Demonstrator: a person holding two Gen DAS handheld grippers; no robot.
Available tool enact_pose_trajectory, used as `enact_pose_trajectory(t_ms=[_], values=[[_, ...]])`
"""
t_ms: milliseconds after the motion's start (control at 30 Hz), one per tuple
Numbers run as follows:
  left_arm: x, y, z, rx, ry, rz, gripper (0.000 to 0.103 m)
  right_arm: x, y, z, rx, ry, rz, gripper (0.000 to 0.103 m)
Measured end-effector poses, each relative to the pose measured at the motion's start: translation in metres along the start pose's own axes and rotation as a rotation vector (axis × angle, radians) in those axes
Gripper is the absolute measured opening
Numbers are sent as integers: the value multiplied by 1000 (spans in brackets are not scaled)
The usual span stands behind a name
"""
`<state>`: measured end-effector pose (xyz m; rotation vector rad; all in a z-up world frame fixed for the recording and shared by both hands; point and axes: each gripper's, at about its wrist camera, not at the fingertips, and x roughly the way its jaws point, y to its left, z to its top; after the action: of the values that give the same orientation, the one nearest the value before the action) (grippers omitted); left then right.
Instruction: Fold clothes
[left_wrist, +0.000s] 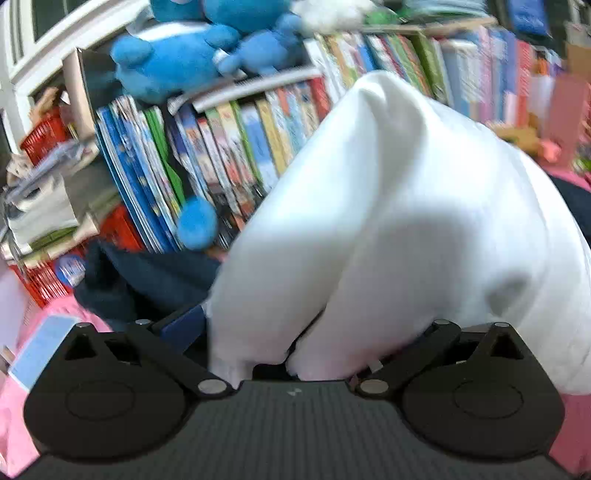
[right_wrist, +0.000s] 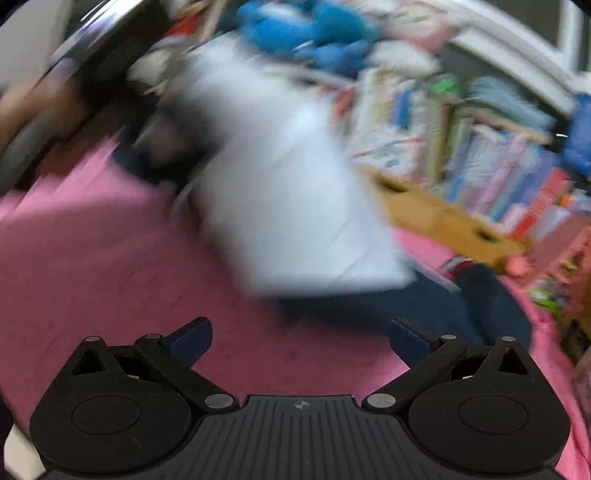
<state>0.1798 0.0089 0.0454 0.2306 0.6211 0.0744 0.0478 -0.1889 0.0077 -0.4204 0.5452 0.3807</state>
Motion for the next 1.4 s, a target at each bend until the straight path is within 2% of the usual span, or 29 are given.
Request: enact_pose_trajectory(t_ms=[100, 167, 200, 233, 267, 300, 367, 433, 500, 533, 567, 667, 900, 933, 967, 1000, 1100, 1167, 1200, 1267, 1300, 1333, 1400], values=[[-8, 10, 0, 6, -10, 14, 103, 23, 11, 15, -35, -25, 22, 103], [-14, 16, 0, 10, -16, 24, 103, 52, 2, 32, 19, -2, 7, 101], [-17, 20, 0, 12, -20, 29, 103, 67, -7, 41, 54, 14, 0, 95], [-22, 25, -5, 16, -27, 41, 103, 80, -26, 51, 114, 34, -8, 90], [-28, 30, -9, 19, -34, 52, 103, 90, -47, 62, 187, 47, -18, 78], [-33, 34, -12, 21, -43, 58, 103, 95, -72, 72, 279, 41, -28, 74], [-41, 42, -16, 18, -56, 64, 103, 89, -130, 90, 546, -53, -47, 74], [-45, 48, -20, 9, -67, 63, 103, 75, -175, 92, 812, -174, -75, 78], [-39, 44, -21, 23, -64, 62, 103, 69, -189, 94, 868, -185, -34, 79], [-35, 41, -21, 32, -61, 54, 103, 66, -191, 94, 850, -178, -25, 79], [-31, 35, -21, 42, -55, 45, 103, 62, -181, 93, 747, -147, -36, 79], [-19, 15, -23, 73, -46, 22, 103, 43, -144, 74, 411, -96, -100, 81], [-6, -13, -18, 81, -54, 3, 103, 43, -20, 12, -370, -11, -63, 85], [-11, -10, -16, 70, -75, 10, 103, 46, -5, 7, -454, -12, -68, 86], [-17, -8, -13, 60, -95, 16, 103, 55, 3, 9, -474, -43, -97, 92], [-22, -3, -10, 54, -109, 25, 103, 61, 3, 17, -437, -79, -136, 94], [-38, 11, 0, 36, -152, 51, 103, 69, -34, 66, -136, -195, -273, 87], [-43, 19, 2, 37, -193, 85, 103, 74, -59, 99, 67, -271, -361, 90], [-45, 24, 4, 37, -213, 101, 103, 77, -76, 113, 189, -286, -378, 94], [-41, 28, 7, 19, -210, 90, 103, 81, -126, 128, 467, -225, -303, 90], [-39, 30, 8, 11, -207, 85, 103, 83, -135, 130, 494, -192, -266, 86], [-32, 28, 9, 16, -193, 84, 103, 82, -138, 128, 465, -185, -259, 86], [-16, 20, 9, 58, -177, 114, 103, 71, -125, 115, 331, -198, -312, 96]])
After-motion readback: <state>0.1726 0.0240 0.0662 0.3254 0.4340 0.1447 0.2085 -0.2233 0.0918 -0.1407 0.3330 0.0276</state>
